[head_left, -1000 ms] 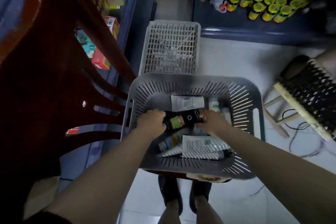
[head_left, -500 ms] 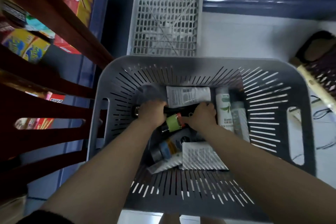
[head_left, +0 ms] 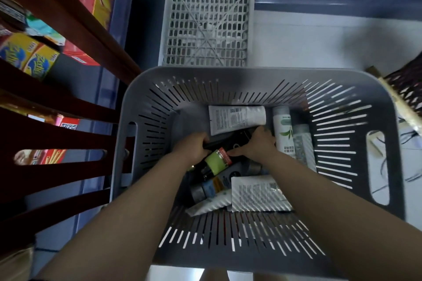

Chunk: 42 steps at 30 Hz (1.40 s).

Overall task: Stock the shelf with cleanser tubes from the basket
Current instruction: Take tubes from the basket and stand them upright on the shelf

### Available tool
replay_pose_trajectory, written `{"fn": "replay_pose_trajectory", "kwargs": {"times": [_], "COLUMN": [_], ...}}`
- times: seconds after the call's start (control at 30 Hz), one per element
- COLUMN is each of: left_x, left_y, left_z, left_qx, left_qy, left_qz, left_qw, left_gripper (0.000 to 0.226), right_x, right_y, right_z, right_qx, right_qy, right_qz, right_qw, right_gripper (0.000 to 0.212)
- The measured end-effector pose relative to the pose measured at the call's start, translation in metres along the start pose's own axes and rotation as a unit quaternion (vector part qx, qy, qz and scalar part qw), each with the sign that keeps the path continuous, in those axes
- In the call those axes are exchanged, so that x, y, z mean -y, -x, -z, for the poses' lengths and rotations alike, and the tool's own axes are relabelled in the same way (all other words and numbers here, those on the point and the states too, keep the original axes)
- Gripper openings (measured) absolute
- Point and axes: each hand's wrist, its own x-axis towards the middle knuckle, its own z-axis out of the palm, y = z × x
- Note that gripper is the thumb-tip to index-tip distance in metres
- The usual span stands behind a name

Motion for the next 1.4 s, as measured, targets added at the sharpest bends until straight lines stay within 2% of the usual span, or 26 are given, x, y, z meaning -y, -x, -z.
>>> {"fn": "replay_pose_trajectory", "kwargs": {"times": [0.13,0.23,0.27,0.37,0.4,0.5,0.63,0.77,0.83,0.93,1.03,1.1,1.17,1.27,1.4], "left_x": [0.003,0.000,-0.001,-0.002,-0.002,-0.005,-0.012,-0.026,-0.038,-0.057,-0.076,-0.090,-0.103,-0.115,-0.120], "left_y": [0.010,0.018,0.020,0.024,0.027,0.041,0.070,0.113,0.143,0.194,0.252,0.293,0.335,0.404,0.494], "left_z": [0.001,0.002,0.003,0.006,0.009,0.016,0.032,0.059,0.073,0.089,0.103,0.114,0.124,0.137,0.147], "left_qx": [-0.005,0.008,0.008,-0.018,-0.031,-0.065,-0.099,-0.114,-0.124,-0.162,-0.218,-0.272,-0.325,-0.376,-0.458], "left_qy": [0.140,0.189,0.195,0.228,0.239,0.242,0.170,0.240,0.269,0.276,0.259,0.272,0.275,0.272,0.291], "left_qz": [0.022,0.008,0.001,-0.010,-0.012,-0.027,-0.026,0.010,0.004,-0.012,-0.035,-0.058,-0.072,-0.076,-0.090], "left_qw": [0.990,0.982,0.981,0.973,0.970,0.968,0.980,0.964,0.955,0.947,0.940,0.921,0.902,0.882,0.835], "left_gripper": [0.028,0.028,0.026,0.013,0.008,0.004,0.024,0.017,0.014,0.024,0.026,0.007,0.016,0.003,0.006], "right_x": [0.000,-0.003,-0.005,-0.007,-0.006,-0.001,0.016,0.036,0.044,0.057,0.072,0.086,0.102,0.127,0.157], "right_y": [0.004,0.007,0.007,0.012,0.017,0.029,0.056,0.098,0.124,0.165,0.216,0.254,0.294,0.350,0.429], "right_z": [-0.005,-0.011,-0.012,-0.012,-0.009,0.001,0.022,0.046,0.062,0.099,0.139,0.159,0.173,0.187,0.195], "right_qx": [0.014,0.038,0.040,0.023,0.011,-0.008,-0.045,-0.035,-0.032,-0.052,-0.040,-0.047,-0.052,-0.052,-0.050], "right_qy": [-0.008,-0.094,-0.114,-0.146,-0.156,-0.185,-0.180,-0.131,-0.103,-0.086,-0.045,-0.006,0.042,0.066,0.081], "right_qz": [0.016,0.041,0.052,0.089,0.103,0.141,0.167,0.234,0.273,0.328,0.412,0.480,0.531,0.599,0.671], "right_qw": [1.000,0.994,0.991,0.985,0.982,0.973,0.968,0.963,0.956,0.939,0.909,0.876,0.844,0.796,0.735], "right_gripper": [0.104,0.104,0.097,0.030,0.016,0.020,0.028,0.008,0.005,0.006,0.007,0.009,0.009,0.008,0.008]}}
